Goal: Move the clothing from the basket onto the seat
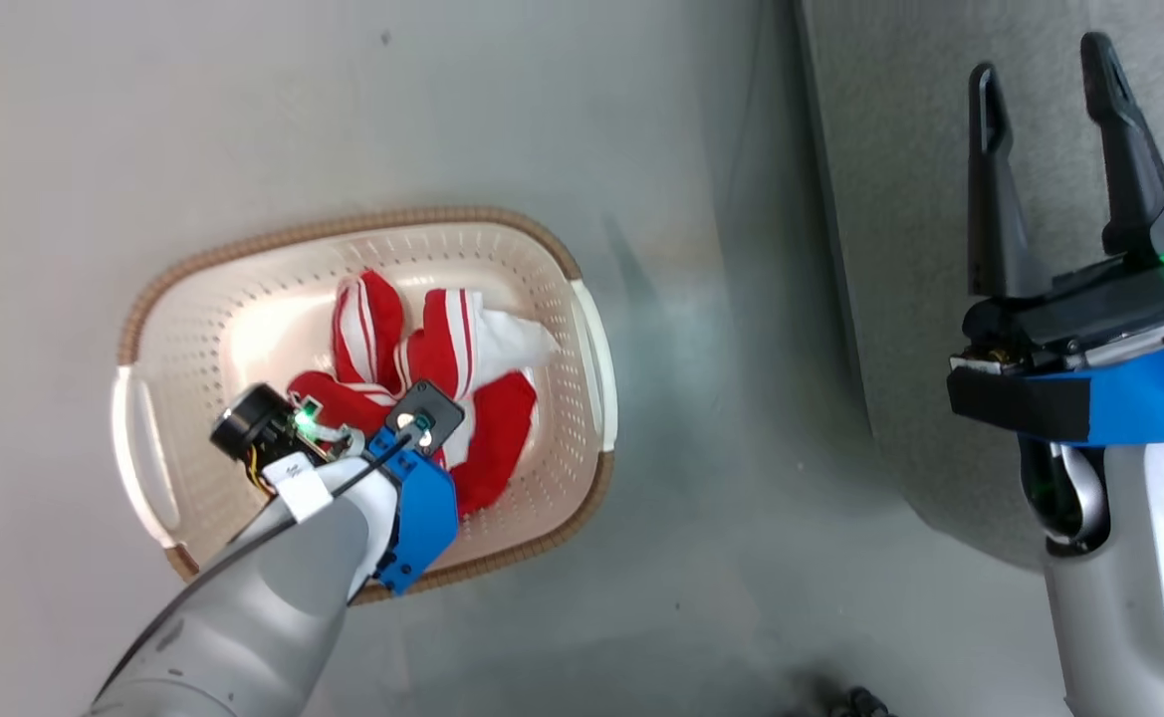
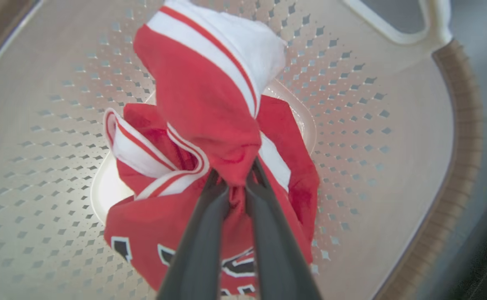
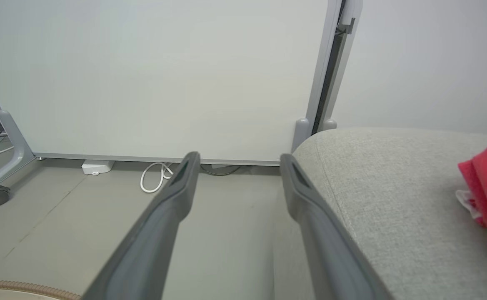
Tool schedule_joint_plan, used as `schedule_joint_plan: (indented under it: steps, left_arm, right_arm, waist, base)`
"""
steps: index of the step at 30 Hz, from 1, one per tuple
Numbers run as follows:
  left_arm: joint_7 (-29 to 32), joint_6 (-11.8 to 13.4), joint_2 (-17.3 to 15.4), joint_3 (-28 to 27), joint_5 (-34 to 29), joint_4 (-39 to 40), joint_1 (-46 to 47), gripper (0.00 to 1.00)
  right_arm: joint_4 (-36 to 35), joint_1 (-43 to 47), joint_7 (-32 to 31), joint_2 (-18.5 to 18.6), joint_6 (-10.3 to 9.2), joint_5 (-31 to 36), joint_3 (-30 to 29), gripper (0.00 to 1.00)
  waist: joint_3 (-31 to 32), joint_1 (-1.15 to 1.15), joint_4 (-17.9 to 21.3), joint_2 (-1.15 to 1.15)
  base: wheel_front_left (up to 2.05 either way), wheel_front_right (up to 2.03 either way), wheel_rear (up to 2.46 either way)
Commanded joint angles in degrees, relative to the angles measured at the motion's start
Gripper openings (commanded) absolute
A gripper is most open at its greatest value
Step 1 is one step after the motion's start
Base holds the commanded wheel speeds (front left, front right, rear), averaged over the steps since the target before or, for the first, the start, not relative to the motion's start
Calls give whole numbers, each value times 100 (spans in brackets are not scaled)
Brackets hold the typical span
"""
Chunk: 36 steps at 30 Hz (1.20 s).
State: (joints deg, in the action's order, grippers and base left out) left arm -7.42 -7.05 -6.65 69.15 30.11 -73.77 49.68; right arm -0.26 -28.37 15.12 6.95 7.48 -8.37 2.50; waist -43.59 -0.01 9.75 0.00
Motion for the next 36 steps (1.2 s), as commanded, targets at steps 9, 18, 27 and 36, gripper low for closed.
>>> schedule_joint_plan:
  steps: [9, 18, 27, 36]
  left_arm:
    - [-611, -23, 153, -406, 526, 66, -435, 0]
    - [-786, 13, -77, -1143, 914, 895, -635, 0]
    - [-785, 328, -531, -2470, 592, 2411, -1224, 0]
    - [-786, 295, -539, -3615, 42, 3582, -1814, 0]
  right_arm:
    - [266, 505, 5, 44, 3, 70, -62, 100]
    - [409, 977, 4, 82, 3, 79, -120, 100]
    - [526, 1373, 5, 20, 3, 87, -102, 100]
    - [631, 1781, 5, -59, 3, 118, -116, 100]
  waist:
    - [1346, 1, -305, 0]
    - [2238, 1, -541, 0]
    - [3007, 1, -671, 0]
    - [3659, 1, -717, 0]
  base:
    - [0, 0, 0]
    - [0, 0, 0]
    - [0, 0, 0]
    - [0, 0, 0]
